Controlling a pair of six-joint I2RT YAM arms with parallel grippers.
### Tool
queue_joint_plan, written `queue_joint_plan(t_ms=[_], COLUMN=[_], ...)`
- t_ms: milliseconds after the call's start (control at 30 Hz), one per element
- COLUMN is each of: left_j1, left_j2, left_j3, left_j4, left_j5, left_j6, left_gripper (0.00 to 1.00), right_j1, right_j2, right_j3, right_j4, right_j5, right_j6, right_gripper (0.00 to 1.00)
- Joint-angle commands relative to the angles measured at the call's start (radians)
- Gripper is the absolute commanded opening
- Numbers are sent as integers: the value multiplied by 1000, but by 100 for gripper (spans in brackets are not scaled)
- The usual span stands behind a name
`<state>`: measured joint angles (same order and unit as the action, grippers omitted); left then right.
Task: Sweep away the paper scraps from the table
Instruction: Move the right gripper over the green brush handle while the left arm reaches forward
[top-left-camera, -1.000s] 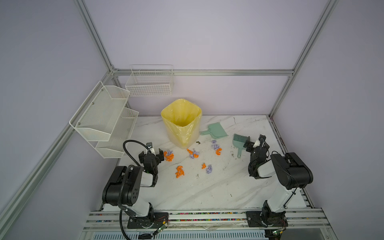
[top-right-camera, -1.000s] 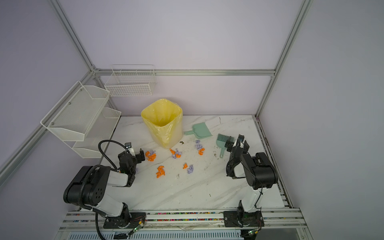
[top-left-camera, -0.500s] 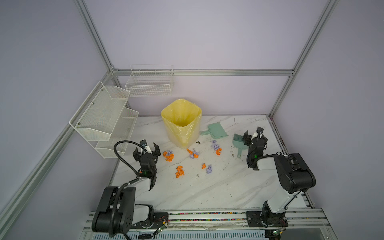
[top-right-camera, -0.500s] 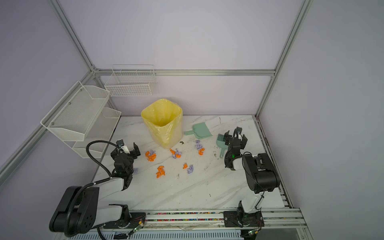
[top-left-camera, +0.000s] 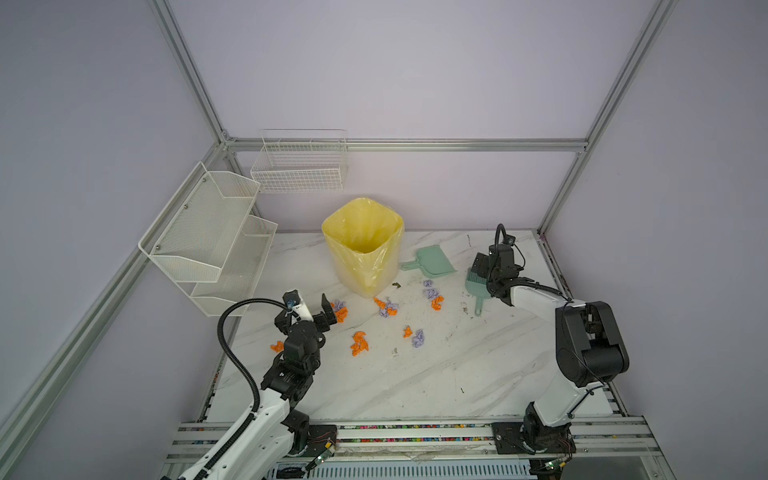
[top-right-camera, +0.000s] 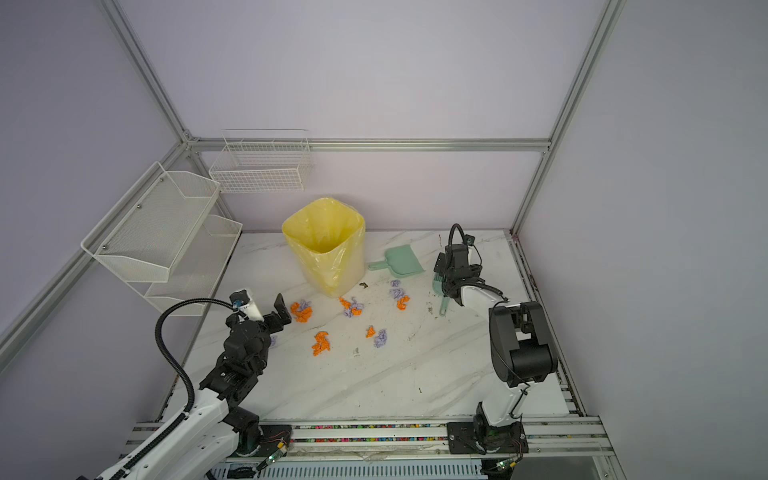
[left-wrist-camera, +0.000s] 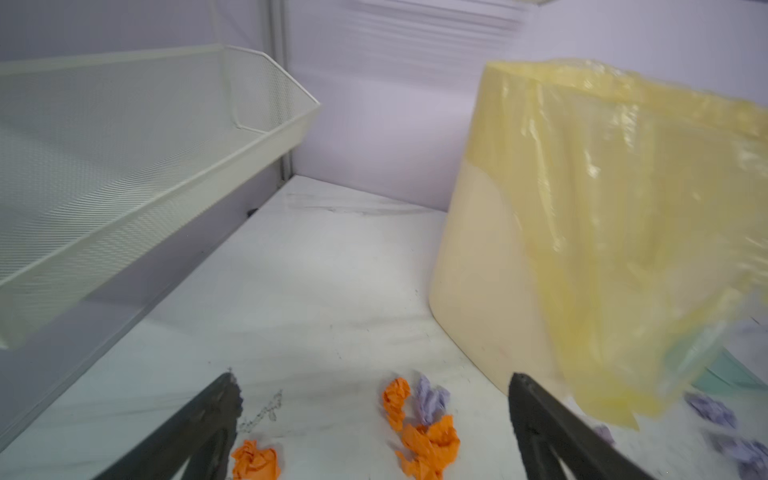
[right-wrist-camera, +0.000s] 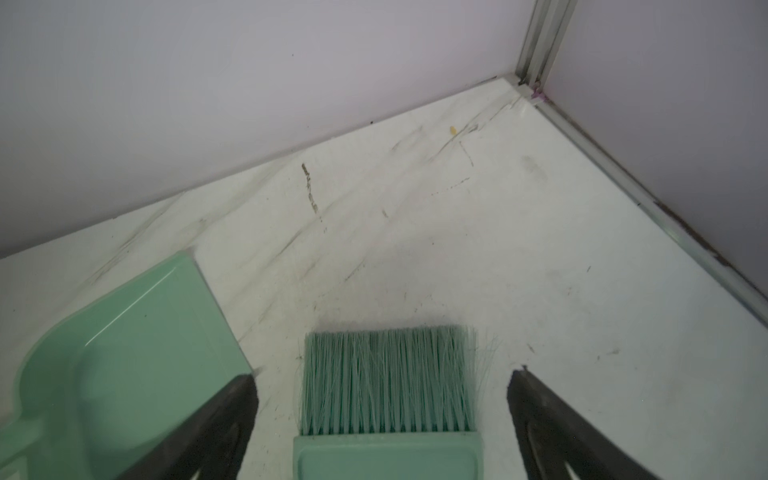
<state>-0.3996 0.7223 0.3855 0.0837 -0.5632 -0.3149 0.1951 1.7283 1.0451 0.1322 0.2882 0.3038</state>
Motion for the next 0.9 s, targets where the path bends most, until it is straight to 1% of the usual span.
queue_joint_plan(t_ms=[0,100,200,267,400,500,667,767,867], left_j1=[-74,-187,-298,-352,-436,-471,-473,-475,-472], left_j2=[36,84,146,205,374,500,700,817,901], left_j3=[223,290,345,413,559,639,775,863,920], left_j4=[-239,-318,-336,-368,-408,-408,-383,-376,-351], left_j5=[173,202,213,221,266,285,366,429,455], left_j6=[-65,-61,-28,-8,46,49,-22,-44,-48], left_gripper=[100,100,100,100,100,100,100,100,100], right_j1=[3,3,4,4,5,10,10,10,10], right_j2=[-5,2,25,14,-15,-24,-30,-44,-46], right_j3=[-8,-6,6,-17,-61,-79,-111,-139,-150], right_j4=[-177,-222,-295,-294,-287,-292,-312,-296,-290], right_j5=[-97,-142,-143,-146,-180,-197,-212,-212,-232], right_j6=[54,63,69,79,95,98,95,93,83], right_gripper=[97,96,94,91,86,83,71,66,61])
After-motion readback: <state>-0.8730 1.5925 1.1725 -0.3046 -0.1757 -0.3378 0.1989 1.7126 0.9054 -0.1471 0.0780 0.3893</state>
